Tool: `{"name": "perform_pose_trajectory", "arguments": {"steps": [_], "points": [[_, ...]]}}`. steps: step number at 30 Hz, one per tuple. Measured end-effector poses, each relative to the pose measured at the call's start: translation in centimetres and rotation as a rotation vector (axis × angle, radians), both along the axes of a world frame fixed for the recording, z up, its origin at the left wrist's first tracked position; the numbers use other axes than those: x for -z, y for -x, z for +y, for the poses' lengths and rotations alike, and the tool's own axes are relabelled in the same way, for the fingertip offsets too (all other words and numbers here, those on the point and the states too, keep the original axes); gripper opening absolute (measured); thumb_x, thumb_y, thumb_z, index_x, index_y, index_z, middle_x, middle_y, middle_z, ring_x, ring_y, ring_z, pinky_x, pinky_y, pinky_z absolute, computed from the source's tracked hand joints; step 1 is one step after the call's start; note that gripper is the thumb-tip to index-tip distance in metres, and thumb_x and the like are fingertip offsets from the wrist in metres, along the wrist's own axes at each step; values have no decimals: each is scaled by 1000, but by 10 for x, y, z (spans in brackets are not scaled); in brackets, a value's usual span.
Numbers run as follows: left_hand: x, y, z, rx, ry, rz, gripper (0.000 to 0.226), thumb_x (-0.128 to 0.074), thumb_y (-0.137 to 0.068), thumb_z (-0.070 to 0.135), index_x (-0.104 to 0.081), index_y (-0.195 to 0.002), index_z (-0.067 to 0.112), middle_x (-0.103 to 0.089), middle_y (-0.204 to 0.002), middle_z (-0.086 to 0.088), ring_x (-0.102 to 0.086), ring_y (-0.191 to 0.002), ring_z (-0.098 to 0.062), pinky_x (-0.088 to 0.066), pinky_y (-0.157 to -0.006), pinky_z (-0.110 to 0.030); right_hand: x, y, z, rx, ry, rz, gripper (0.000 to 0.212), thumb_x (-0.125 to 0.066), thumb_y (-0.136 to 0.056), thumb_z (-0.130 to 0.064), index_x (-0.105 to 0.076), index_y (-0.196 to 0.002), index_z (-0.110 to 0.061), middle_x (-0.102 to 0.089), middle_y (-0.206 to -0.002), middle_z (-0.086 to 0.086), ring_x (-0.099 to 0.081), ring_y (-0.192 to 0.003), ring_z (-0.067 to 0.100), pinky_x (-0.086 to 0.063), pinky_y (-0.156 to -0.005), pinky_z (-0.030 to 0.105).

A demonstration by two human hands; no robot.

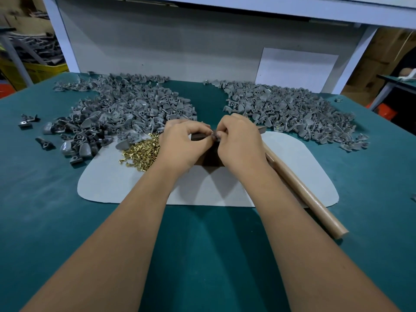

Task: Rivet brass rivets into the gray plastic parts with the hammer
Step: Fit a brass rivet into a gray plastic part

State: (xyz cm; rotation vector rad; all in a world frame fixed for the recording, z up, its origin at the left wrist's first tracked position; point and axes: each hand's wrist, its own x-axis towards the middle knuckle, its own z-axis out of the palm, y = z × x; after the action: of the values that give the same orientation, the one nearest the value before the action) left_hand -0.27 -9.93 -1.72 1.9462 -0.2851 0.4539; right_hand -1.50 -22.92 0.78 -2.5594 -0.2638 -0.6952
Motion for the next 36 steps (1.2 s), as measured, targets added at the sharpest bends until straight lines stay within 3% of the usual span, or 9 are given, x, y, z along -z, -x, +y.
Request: {"name": "perform_pose_trajectory", "arguments": {"steps": [4, 9, 12, 16, 19, 28, 32, 36], "points": [[-1, 2, 1, 12, 17, 40, 33, -71, -67, 39, -79, -89, 16, -73, -105, 2, -59, -120, -20, -42, -108, -42, 2, 1, -1, 15, -23, -15, 16, -57, -87, -7, -57, -74, -17, -49, -81, -5, -46, -87, 17, -33, -68, 30], [-1, 2, 2, 11, 32, 38, 6, -78, -81, 18, -78, -87, 19, -72, -103, 2, -61, -116, -19, -41, -107, -43, 2, 3, -7, -51, -131, -4, 15, -56, -88, -6, -70, -83, -11, -58, -86, 1, -53, -90, 20, -38, -77, 29], [-3, 3, 1, 12, 59, 68, 7, -75, -84, 19, -76, -84, 26, -72, -106, 4, -57, -120, -19, -40, -109, -44, 0, 2, -12, -43, -207, 14, 20, -52, -93, -8, -72, -95, -11, -65, -97, 4, -56, -94, 18, -35, -79, 20], [-5, 4, 1, 16, 72, 73, 14, -74, -85, 19, -74, -75, 29, -72, -106, 7, -55, -122, -19, -37, -110, -45, -1, 4, -18, -75, -400, 65, 31, -48, -91, 0, -69, -110, -12, -66, -106, 2, -58, -97, 11, -43, -87, 16], [-5, 5, 1, 7, 60, 63, 21, -74, -85, 17, -71, -71, 32, -70, -103, 11, -52, -125, -22, -34, -112, -46, 0, 6, -17, -137, -370, 67, 40, -48, -79, 6, -68, -110, -11, -63, -102, 3, -57, -87, 8, -44, -80, 13], [-7, 7, 1, 22, 63, 67, 22, -72, -87, 19, -69, -70, 34, -68, -107, 15, -41, -132, -19, -25, -115, -48, 5, 7, -13, -192, -235, -82, 28, -75, -74, -8, -71, -102, -13, -56, -90, -5, -53, -77, 8, -49, -76, 25], [-7, 6, 2, 56, 107, 63, 17, -70, -88, 16, -71, -74, 26, -70, -108, 10, -46, -129, -22, -29, -114, -49, 4, 7, -13, -215, -201, -101, 22, -74, -75, -6, -72, -97, -10, -59, -91, -2, -51, -79, 8, -46, -75, 25], [-8, 5, 0, 88, 96, 26, 17, -68, -89, 10, -72, -77, 21, -71, -100, -6, -55, -116, -29, -37, -107, -51, 3, 7, -14, -204, -159, -124, 18, -70, -77, 0, -72, -93, -8, -61, -89, 2, -54, -81, 14, -42, -73, 21]]}}
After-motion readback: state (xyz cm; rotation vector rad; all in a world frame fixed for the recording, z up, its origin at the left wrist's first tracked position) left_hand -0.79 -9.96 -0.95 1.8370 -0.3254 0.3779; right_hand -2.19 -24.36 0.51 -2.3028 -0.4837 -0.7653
